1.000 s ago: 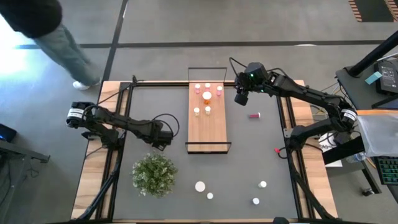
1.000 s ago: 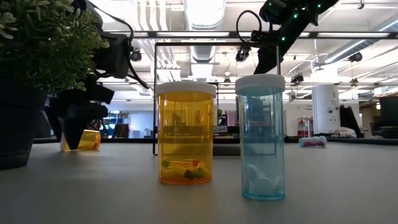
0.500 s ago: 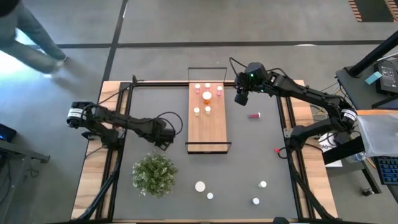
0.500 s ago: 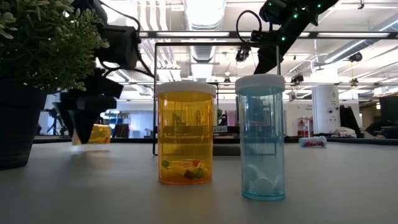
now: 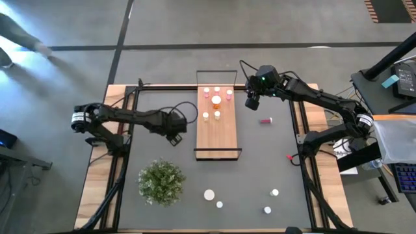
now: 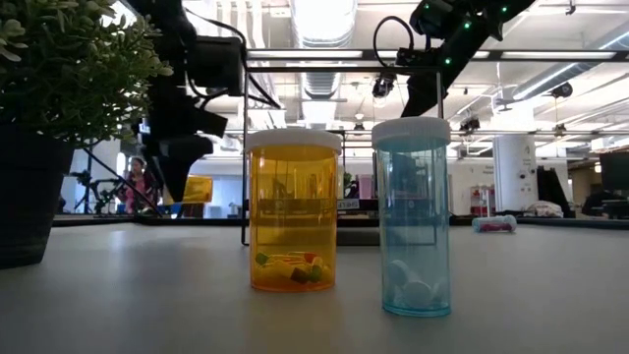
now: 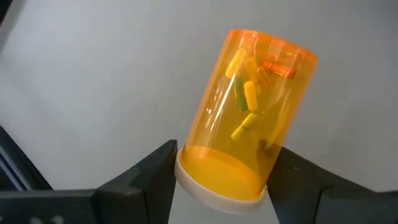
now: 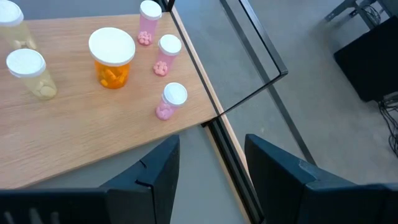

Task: Pick and place medicine bottles onto shelf by color
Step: Put the top orange pill bottle on the shelf aligned with the other orange pill bottle

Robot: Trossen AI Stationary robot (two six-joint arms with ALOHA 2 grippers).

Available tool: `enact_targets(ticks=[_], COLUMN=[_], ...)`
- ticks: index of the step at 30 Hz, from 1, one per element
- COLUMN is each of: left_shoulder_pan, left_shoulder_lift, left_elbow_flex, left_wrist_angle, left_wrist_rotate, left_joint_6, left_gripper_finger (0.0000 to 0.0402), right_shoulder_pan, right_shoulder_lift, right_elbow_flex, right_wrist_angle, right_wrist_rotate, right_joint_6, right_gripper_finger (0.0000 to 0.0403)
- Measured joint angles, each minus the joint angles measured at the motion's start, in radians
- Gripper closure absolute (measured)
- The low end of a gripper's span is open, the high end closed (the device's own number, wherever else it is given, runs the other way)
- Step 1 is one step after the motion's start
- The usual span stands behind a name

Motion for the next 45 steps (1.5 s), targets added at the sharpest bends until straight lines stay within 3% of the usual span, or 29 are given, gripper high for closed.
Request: enact_targets(ticks=[5, 10, 21, 25, 29, 38, 45], left_shoulder_pan=[0.069, 0.159, 0.356, 0.396, 0.408, 0.423, 0.442], left_shoulder_lift=[0.000, 0.000, 0.000, 0.000, 0.000, 0.007, 0.104], left_elbow_flex=[0.032, 0.047, 0.038, 0.032, 0.022, 0.015, 0.014], left_wrist_angle=[-0.001, -0.002, -0.009, -0.009, -0.038, -0.284, -0.412], left_wrist_rotate=[0.073, 0.325, 0.715, 0.965, 1.119, 1.179, 1.179], left_joint_6=[0.071, 0.159, 0.150, 0.082, -0.025, -0.077, -0.102], left_gripper_finger=[0.0210, 0.0210, 0.0210, 0.0210, 0.0210, 0.0210, 0.0210], right_shoulder_pan=[0.000, 0.000, 0.000, 0.000, 0.000, 0.000, 0.000], right_shoulder_lift=[0.000, 0.000, 0.000, 0.000, 0.000, 0.000, 0.000], right_elbow_flex=[0.000, 0.000, 0.000, 0.000, 0.000, 0.000, 0.000], right_wrist_angle=[0.000, 0.000, 0.030, 0.031, 0.040, 0.053, 0.053], right_wrist_rotate=[0.000, 0.000, 0.000, 0.000, 0.000, 0.000, -0.001], right_joint_6=[0.000, 0.000, -0.001, -0.001, 0.003, 0.102, 0.195], right_gripper_finger=[0.0232, 0.0232, 0.0232, 0.0232, 0.0232, 0.0232, 0.0232])
